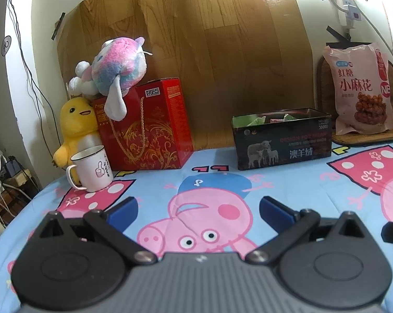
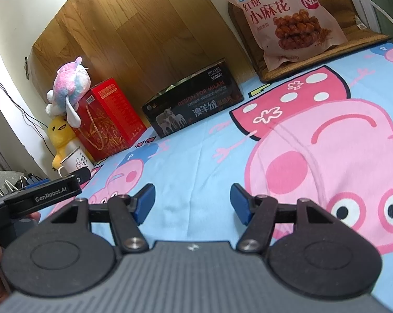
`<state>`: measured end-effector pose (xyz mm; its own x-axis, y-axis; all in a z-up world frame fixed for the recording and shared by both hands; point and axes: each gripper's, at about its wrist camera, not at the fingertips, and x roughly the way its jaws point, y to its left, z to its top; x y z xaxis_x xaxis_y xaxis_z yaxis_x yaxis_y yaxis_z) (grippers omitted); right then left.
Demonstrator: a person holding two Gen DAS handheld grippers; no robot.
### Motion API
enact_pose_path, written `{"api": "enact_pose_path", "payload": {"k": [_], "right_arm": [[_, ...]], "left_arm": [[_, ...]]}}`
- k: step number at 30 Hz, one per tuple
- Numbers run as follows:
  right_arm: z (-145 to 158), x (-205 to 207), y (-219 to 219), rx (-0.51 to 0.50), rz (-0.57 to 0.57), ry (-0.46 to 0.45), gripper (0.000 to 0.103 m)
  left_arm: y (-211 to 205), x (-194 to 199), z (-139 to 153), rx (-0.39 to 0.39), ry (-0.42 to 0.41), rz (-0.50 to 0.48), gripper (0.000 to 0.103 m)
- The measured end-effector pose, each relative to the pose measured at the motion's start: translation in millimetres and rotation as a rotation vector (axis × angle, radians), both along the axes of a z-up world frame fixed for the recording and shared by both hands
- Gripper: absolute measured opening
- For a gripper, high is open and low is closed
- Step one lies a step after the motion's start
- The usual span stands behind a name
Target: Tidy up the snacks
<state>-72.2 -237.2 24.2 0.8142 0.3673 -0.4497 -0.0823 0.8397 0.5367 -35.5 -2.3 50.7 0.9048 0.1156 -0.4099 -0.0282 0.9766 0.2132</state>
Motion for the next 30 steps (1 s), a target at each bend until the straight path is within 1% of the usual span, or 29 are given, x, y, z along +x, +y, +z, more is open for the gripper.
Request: {"api": "enact_pose_path", "payload": {"k": [9,30], "right_arm": [[-1.5,0.8,0.1,0.002,0.0,0.003,0.066],[-1.2,-0.4,-0.6,0.001,0.0,-0.004,0.066]], "left_arm": [[1.1,-1.4,-0.3,-0.022,0.007,-0.011,0.103],[0.9,-2.6,-0.9,-0.022,0.024,-0.017,0.103]]}}
